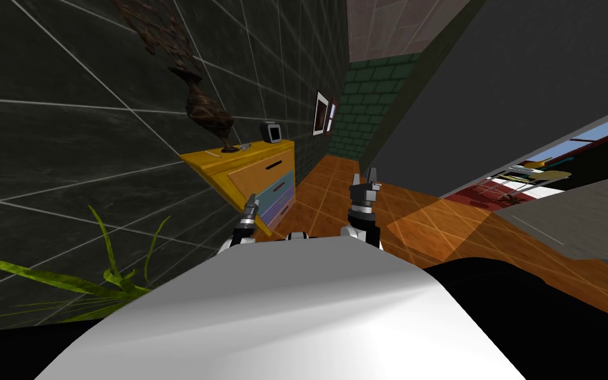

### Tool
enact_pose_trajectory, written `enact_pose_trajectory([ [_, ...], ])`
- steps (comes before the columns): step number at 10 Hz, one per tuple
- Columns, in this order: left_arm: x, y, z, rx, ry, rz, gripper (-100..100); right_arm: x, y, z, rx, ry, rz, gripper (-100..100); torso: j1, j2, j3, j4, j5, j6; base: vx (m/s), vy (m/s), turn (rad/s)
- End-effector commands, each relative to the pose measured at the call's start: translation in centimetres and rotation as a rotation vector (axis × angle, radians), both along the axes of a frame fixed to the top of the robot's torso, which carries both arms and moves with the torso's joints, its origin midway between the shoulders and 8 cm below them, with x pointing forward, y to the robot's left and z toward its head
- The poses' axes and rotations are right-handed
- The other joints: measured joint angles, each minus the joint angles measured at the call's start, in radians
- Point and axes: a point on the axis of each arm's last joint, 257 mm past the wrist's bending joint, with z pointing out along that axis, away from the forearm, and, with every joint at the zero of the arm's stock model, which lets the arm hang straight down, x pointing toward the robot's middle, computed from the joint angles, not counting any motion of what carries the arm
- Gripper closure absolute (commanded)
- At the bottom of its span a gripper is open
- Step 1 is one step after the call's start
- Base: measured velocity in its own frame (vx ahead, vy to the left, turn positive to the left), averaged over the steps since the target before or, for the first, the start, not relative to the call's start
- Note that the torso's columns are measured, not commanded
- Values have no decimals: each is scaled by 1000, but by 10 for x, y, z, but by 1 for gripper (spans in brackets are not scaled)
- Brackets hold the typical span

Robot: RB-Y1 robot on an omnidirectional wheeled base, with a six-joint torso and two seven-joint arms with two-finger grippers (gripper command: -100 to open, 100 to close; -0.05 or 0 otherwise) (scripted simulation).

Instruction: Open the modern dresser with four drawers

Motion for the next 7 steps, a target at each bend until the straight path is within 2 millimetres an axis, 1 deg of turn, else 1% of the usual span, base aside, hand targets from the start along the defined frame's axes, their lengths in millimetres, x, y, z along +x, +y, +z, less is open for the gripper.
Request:
enact_pose_trajectory([
  [1,5,-3,-23,-21,33,-9,-100,0,0,0,0,0,0,0,0,-2,-1,0,0,0,119,31,-65],
  [2,5,-2,-27,-21,41,-7,-100,0,0,0,0,0,0,0,1,-4,-2,-1,0,0,79,27,-18],
  [5,9,-9,-57,-54,84,-15,-100,0,0,0,0,0,0,0,1,-1,-1,0,0,0,74,38,-48],
  [7,9,-11,-70,-66,106,-17,-100,0,0,0,0,0,0,0,2,-4,-2,-1,0,0,102,42,-35],
])
